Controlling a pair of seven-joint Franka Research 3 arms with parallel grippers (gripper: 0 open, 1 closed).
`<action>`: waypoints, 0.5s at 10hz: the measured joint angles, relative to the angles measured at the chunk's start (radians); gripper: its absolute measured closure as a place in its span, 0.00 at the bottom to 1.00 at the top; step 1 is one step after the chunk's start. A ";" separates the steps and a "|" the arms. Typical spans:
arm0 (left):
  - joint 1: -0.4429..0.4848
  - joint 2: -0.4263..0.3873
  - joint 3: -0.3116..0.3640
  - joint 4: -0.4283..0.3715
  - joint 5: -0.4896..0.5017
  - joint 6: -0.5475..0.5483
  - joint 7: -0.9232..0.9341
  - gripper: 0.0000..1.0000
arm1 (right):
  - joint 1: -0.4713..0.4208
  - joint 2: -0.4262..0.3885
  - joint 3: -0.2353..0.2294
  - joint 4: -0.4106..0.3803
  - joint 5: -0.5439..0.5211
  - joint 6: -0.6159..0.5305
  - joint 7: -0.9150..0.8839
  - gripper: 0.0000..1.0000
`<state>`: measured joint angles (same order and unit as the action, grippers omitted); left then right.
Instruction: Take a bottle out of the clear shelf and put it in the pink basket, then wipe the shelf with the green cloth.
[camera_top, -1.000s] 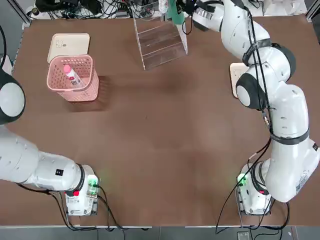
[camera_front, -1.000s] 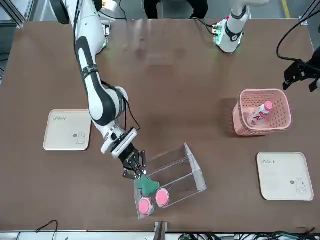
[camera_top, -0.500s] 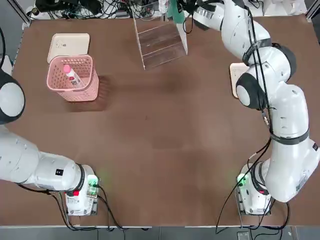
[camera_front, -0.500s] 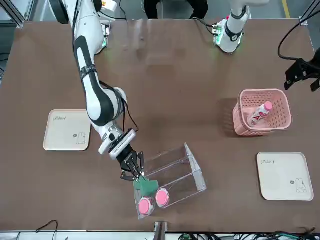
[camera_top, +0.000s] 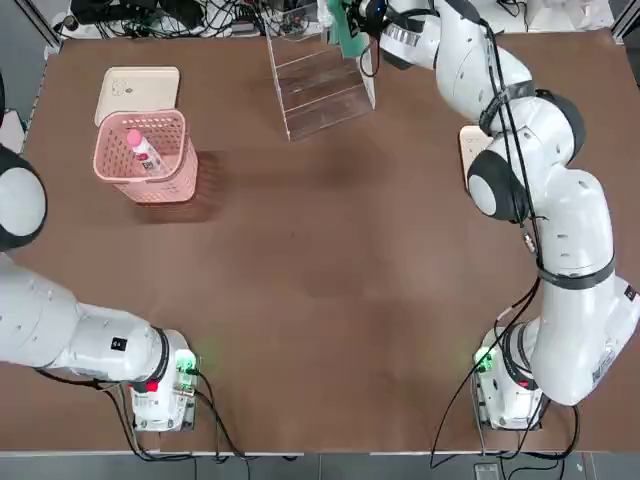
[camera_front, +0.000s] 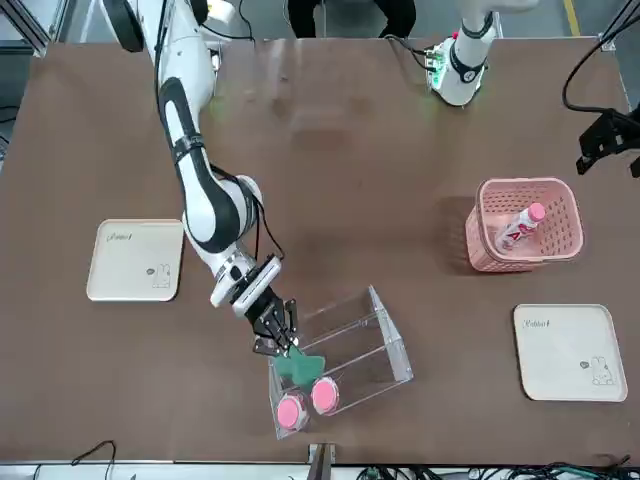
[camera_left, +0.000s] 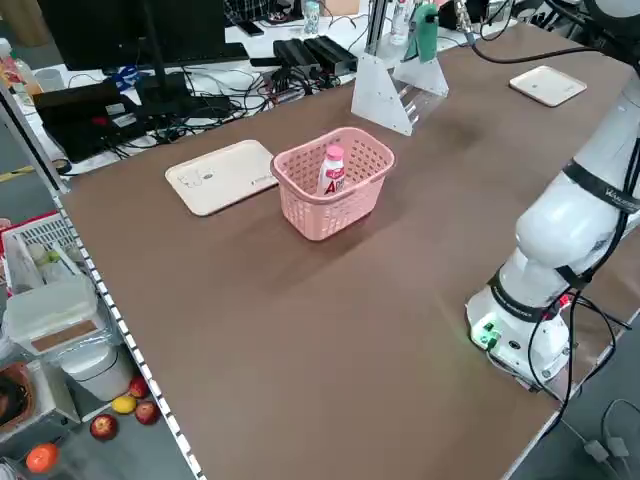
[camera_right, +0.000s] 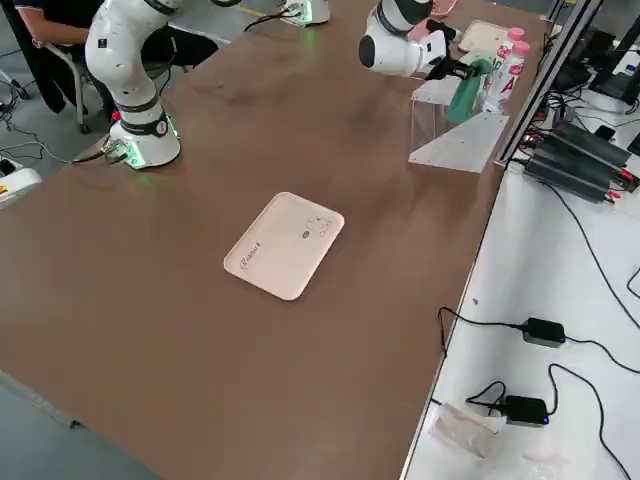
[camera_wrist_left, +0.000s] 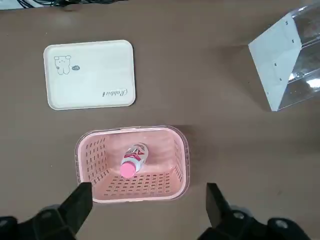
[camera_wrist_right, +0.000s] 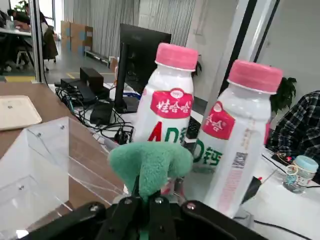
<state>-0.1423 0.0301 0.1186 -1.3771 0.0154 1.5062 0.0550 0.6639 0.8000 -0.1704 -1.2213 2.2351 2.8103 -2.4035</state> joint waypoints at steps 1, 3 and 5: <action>0.000 -0.002 0.001 0.000 0.000 0.000 0.000 0.00 | 0.007 0.000 0.006 0.000 0.000 0.000 0.025 0.93; 0.000 -0.002 0.000 0.000 0.000 0.000 -0.002 0.00 | 0.017 0.004 0.025 0.000 0.000 0.001 0.058 0.93; -0.001 -0.004 -0.002 0.000 -0.002 0.000 -0.002 0.00 | 0.018 0.013 0.039 0.001 0.000 0.001 0.070 0.93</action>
<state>-0.1432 0.0260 0.1168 -1.3768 0.0132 1.5059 0.0527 0.6820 0.8130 -0.1314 -1.2201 2.2351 2.8110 -2.3332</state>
